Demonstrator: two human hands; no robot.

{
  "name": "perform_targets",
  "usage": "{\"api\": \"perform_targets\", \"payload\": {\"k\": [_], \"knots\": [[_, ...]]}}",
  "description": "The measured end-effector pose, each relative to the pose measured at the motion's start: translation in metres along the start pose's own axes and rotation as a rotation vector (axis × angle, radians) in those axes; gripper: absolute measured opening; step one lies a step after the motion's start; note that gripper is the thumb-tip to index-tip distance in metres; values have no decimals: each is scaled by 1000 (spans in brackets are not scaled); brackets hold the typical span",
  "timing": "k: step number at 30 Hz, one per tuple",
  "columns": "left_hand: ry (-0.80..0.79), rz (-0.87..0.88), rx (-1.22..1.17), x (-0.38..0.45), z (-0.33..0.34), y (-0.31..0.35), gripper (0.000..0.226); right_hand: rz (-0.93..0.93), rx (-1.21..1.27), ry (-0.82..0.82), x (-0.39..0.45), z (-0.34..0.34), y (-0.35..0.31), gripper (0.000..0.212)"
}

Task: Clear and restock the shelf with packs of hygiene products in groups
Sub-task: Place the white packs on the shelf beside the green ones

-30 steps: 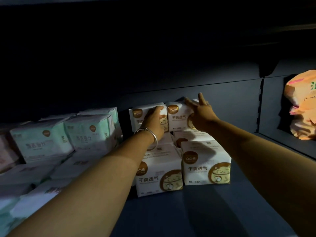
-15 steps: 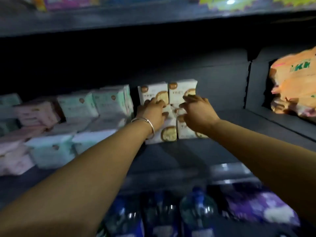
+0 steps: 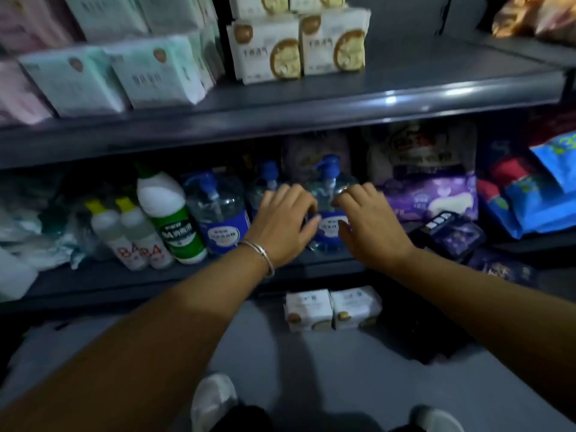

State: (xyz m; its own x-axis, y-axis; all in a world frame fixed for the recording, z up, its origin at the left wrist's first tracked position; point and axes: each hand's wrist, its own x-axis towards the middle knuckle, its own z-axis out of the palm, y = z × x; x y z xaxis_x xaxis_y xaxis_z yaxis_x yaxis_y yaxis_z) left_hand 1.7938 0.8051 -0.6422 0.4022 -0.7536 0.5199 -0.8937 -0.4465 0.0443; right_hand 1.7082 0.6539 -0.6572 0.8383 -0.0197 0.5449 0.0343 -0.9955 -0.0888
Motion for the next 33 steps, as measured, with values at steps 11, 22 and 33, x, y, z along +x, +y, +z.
{"api": "perform_targets", "payload": {"k": [11,22,33], "knots": [[-832,-77,-105,-81,146,10,46,78,-15,-718,-105,128,37,45],[-1052,-257,167,-100,232,-5,104,179,-229,-1068,-121,199,65,99],[-1082,-280,149,-86,229,-13,69,250,-110,-1016,-103,198,62,65]]}}
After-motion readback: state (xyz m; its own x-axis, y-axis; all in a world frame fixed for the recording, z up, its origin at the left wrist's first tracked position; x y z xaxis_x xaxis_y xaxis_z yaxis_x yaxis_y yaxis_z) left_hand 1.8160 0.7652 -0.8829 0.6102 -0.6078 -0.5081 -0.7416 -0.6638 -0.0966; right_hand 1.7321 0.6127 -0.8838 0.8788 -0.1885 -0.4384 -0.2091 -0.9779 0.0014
